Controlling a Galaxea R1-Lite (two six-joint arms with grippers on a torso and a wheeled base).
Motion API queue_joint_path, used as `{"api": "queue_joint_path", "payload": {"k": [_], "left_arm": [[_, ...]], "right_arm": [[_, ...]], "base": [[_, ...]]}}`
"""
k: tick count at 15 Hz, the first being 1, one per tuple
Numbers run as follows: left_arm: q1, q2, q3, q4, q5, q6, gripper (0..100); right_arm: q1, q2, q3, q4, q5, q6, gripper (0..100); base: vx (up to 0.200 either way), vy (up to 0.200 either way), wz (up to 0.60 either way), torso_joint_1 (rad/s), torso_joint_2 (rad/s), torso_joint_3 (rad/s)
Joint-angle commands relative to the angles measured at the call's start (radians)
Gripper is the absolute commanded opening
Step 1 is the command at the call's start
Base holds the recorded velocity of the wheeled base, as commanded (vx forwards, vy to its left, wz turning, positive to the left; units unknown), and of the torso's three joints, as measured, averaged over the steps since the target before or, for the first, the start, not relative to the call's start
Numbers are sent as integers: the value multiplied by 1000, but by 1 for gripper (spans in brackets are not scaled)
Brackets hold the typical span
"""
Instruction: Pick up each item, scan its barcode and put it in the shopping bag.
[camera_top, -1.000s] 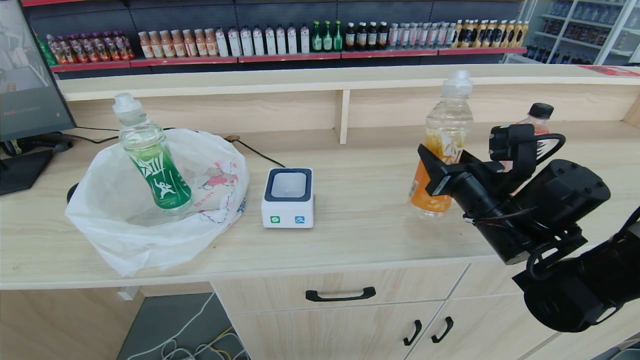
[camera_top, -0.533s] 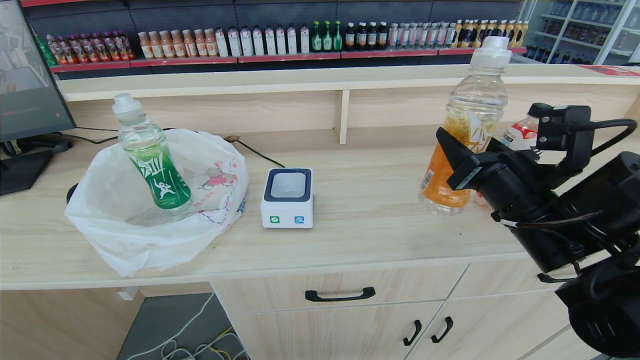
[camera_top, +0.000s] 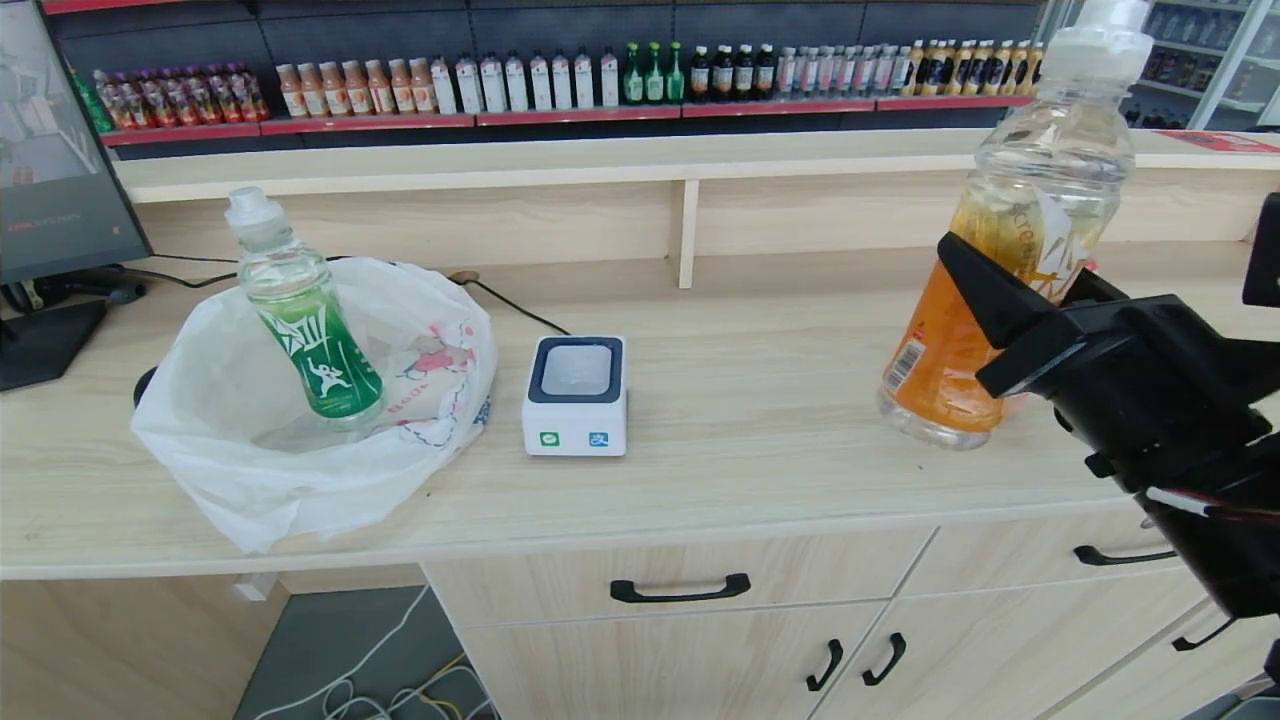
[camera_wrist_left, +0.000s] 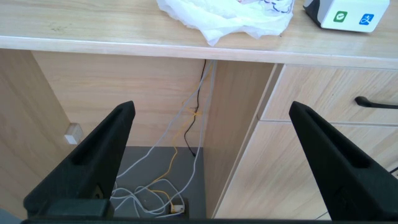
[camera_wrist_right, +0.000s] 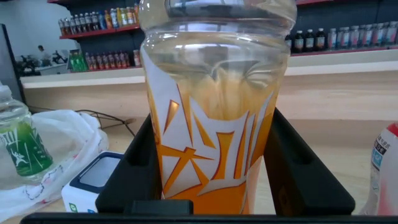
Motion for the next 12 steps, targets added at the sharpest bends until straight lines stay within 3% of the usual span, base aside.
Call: {"api": "queue_joint_path", "payload": {"k": [1,6,8,9,11,12], "left_arm": [[0,0,0,0,0,-1,100],[0,0,1,0,0,-1,100],[0,0,0,0,0,-1,100],[0,0,0,0,2,-1,100],[0,0,0,0,0,-1,100],[0,0,0,0,2,-1,100]], "right_arm": [[7,-45,16,-1,1,0,0],[11,-68,34,-1,7,1,0],[54,-68,76,-1,22,11,0],[99,-68,97,-1,63,20,0],[103,-89,128,-1,132,40,0],[97,-97,149,-1,226,84,0]], "base": [[0,0,0,0,0,0],[0,0,0,0,0,0],[0,0,0,0,0,0],[0,0,0,0,0,0],[0,0,0,0,0,0],[0,0,0,0,0,0]]}}
